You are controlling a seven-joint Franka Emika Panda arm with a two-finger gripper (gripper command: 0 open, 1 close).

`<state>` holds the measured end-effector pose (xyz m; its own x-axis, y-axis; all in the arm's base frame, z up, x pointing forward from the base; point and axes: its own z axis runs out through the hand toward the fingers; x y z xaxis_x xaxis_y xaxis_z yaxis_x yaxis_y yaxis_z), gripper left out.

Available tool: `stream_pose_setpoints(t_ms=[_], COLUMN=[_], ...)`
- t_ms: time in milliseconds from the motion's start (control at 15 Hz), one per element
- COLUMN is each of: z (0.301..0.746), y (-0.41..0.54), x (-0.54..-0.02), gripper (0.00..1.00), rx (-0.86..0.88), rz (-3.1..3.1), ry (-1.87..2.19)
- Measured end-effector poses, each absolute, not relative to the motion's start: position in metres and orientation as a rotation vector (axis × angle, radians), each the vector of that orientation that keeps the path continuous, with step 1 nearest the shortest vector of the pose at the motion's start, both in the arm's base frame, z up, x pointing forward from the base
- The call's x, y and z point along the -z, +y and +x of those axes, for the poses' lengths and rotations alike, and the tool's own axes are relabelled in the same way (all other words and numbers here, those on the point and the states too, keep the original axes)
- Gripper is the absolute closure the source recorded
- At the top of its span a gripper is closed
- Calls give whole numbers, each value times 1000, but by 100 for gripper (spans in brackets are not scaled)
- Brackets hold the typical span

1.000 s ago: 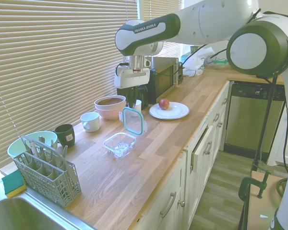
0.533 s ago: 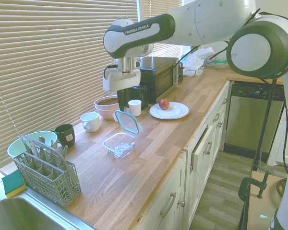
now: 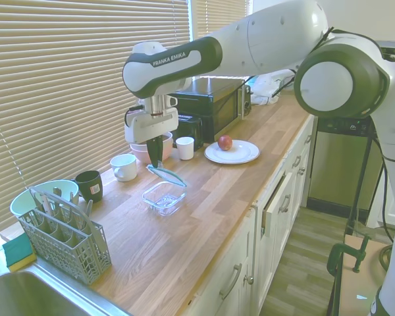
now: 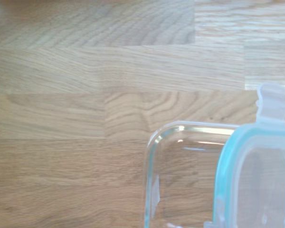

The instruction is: Cover the lid of the food container

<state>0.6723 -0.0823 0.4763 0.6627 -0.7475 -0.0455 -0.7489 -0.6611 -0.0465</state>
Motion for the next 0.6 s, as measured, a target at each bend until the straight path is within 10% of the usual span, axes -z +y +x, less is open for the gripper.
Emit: stream_pose_setpoints(t_ms=[600], z=[683], y=[-24], x=[-453], gripper=[100], rx=[-51], rz=[-2903], ry=[1252])
